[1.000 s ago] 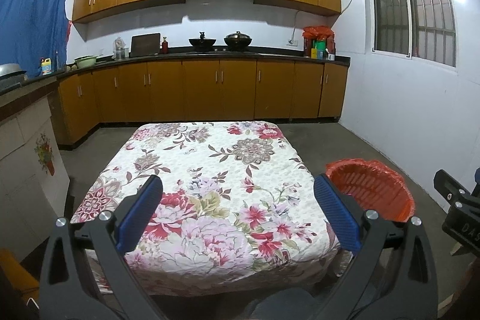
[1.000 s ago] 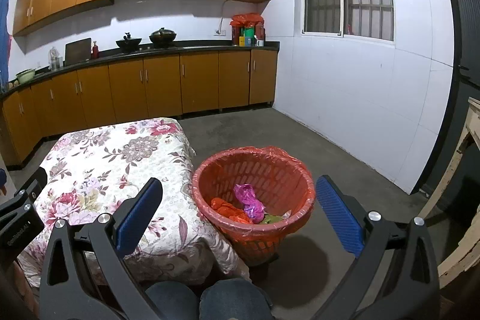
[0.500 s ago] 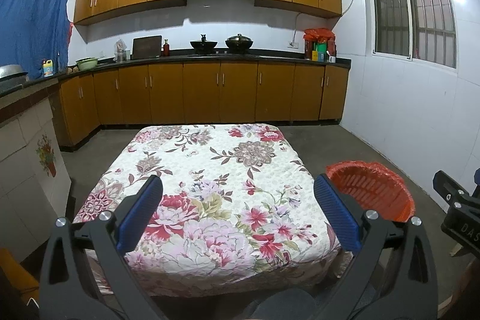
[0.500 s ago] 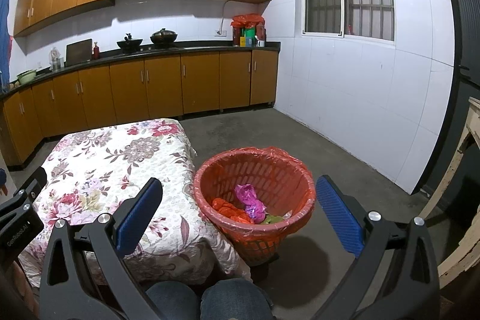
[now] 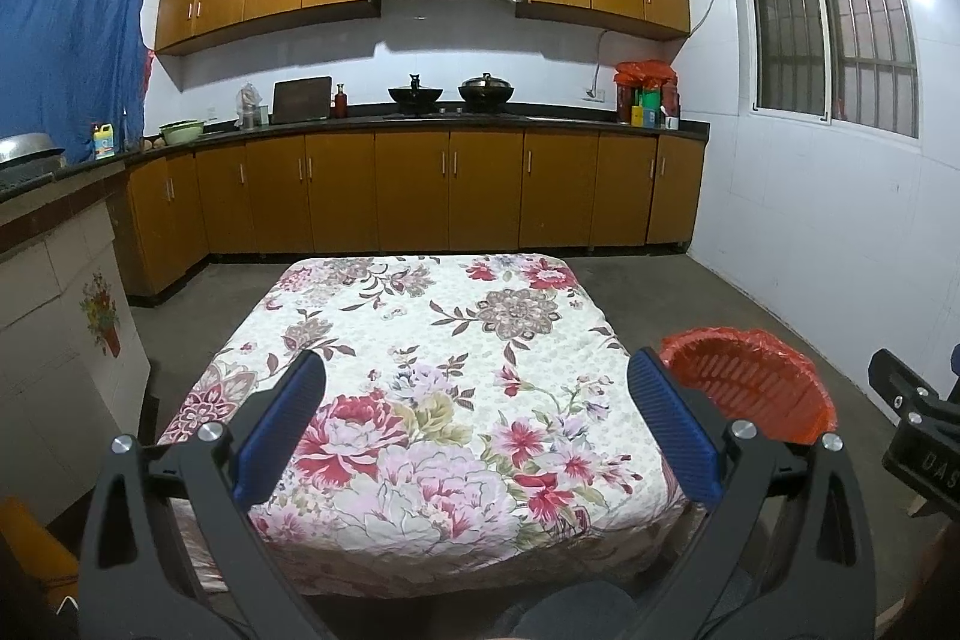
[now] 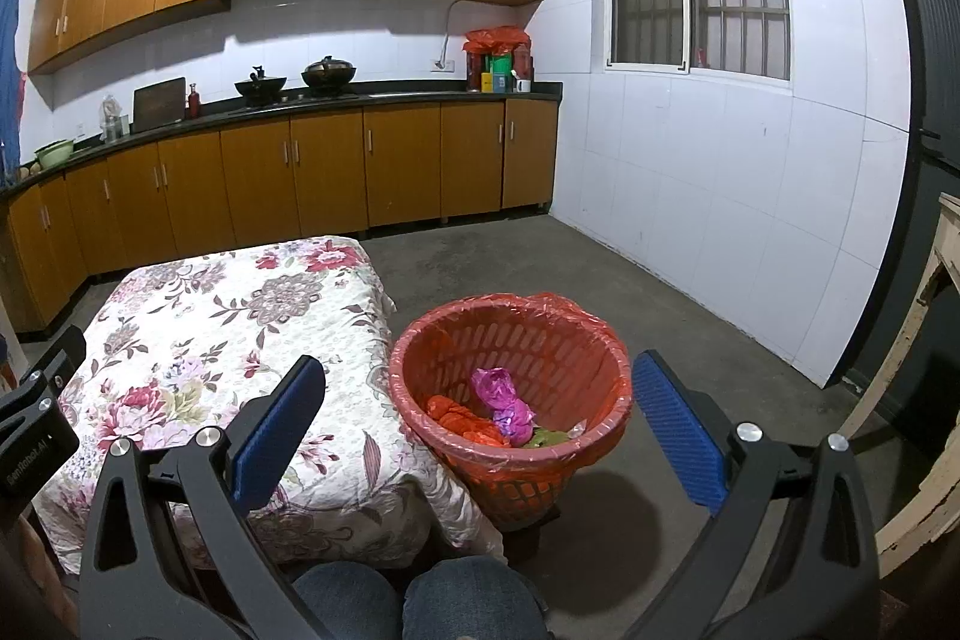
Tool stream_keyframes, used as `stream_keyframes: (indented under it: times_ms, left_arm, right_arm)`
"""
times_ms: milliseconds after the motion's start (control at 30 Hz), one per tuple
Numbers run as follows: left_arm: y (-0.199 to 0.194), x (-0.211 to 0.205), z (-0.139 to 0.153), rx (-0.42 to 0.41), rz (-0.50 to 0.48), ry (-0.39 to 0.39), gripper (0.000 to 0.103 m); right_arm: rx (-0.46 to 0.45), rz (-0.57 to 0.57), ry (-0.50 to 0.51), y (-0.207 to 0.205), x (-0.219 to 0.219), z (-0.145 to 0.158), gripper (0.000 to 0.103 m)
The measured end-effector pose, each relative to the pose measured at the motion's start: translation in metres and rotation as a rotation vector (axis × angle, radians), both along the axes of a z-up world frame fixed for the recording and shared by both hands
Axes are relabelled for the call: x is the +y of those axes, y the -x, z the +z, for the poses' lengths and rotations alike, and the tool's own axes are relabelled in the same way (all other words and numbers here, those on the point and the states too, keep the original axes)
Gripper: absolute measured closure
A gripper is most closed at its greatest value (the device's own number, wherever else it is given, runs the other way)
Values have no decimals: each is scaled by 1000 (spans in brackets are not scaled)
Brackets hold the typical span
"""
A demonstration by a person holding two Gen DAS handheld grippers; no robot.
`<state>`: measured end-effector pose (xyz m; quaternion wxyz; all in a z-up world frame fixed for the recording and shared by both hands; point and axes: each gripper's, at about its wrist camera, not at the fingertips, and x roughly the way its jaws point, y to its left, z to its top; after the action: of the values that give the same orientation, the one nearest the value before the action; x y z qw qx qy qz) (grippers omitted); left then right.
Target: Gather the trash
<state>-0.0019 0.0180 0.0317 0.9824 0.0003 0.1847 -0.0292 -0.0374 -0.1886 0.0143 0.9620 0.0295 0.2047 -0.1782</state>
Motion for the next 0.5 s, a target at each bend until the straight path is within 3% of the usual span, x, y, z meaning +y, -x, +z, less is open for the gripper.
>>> stream_keyframes:
  times_ms: [500]
  left_arm:
    - [0, 0, 3, -1, -4, 0, 4]
  right_arm:
    - [3, 0, -1, 0, 0, 0, 2]
